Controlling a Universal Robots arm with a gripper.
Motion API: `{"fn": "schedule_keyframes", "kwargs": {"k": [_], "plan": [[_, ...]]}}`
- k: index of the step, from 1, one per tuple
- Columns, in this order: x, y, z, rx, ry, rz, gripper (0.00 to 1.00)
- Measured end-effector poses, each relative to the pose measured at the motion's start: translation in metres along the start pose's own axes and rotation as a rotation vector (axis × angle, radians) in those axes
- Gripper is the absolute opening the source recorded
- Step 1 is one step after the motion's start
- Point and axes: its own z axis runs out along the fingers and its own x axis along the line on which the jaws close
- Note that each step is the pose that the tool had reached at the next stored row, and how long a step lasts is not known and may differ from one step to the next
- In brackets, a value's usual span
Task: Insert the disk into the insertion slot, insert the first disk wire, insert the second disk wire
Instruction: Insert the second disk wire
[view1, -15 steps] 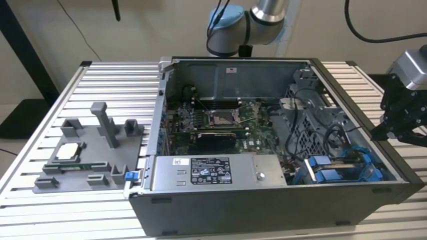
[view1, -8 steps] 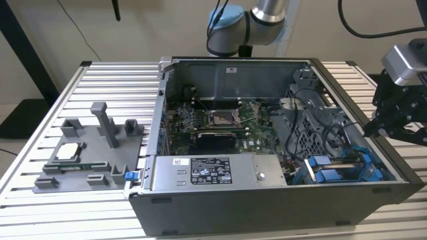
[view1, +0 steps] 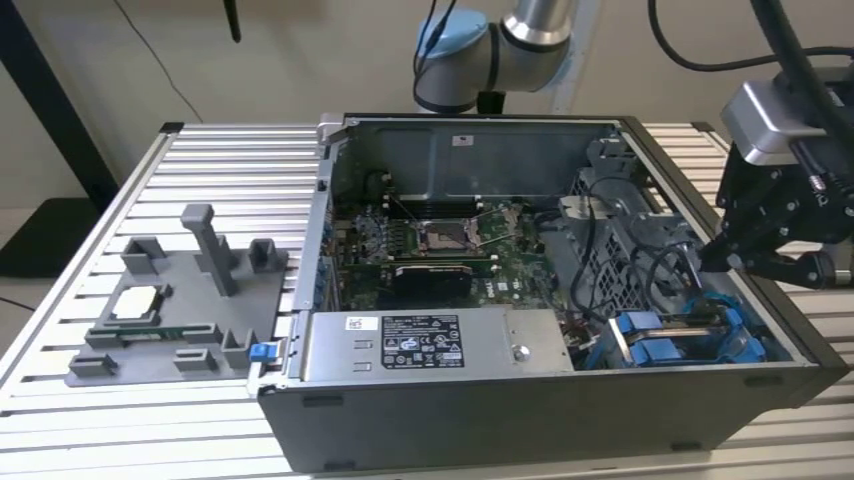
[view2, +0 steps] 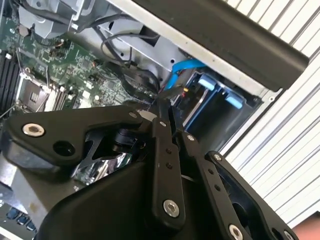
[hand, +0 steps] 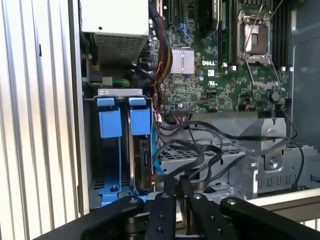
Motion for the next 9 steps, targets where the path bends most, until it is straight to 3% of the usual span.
{"fn": "schedule_keyframes", "kwargs": {"k": [6,9], "plan": [[0.0013,0.0261,-0.0005,0.0007,0.0000,0.001,0.00],[0.0018,0.0332,-0.0006,0.0014,0.0000,0.001,0.00]]}}
